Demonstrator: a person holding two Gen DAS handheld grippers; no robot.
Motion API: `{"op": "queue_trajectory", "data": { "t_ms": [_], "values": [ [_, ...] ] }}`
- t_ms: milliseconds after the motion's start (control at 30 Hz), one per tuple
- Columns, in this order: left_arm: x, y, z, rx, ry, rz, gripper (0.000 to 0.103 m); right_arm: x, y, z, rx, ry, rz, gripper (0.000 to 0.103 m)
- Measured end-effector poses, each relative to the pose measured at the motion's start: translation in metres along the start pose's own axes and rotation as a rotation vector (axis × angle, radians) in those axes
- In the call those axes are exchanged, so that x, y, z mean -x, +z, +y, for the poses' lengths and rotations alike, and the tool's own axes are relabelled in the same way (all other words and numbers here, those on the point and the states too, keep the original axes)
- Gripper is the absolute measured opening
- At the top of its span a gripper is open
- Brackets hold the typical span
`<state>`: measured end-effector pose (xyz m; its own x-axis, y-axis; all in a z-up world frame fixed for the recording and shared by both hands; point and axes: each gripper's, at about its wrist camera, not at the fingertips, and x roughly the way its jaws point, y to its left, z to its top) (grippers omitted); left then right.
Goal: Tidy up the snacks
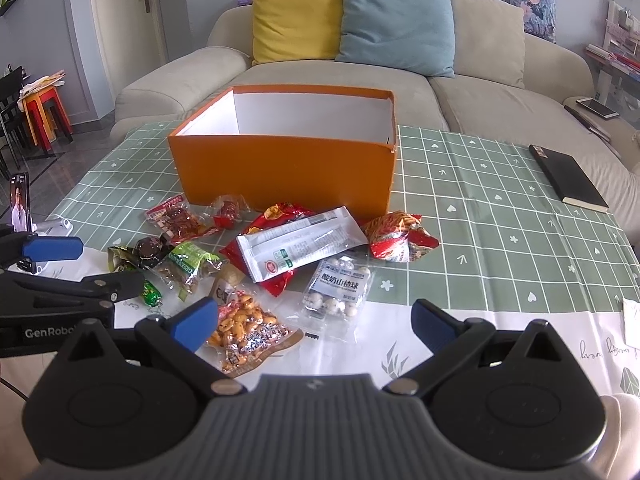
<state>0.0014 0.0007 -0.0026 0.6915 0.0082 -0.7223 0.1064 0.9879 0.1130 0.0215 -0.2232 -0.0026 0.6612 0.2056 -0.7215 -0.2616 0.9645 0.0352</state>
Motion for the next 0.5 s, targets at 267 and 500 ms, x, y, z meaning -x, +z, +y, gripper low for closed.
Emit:
{"op": "queue_trajectory", "data": {
  "t_ms": [267, 500],
  "values": [
    [0.0006, 0.0008, 0.0005, 0.004, -0.001, -0.004, 0.087, -0.0008, -0.0002, -0.0002, 0.001, -0.003, 0.004, 0.099],
    [0.0008, 0.0004, 0.0011, 0.007, -0.006, -0.005, 0.087, -0.0014, -0.0005, -0.0002, 0.001, -0.005, 0.006, 0.099]
  ]
}}
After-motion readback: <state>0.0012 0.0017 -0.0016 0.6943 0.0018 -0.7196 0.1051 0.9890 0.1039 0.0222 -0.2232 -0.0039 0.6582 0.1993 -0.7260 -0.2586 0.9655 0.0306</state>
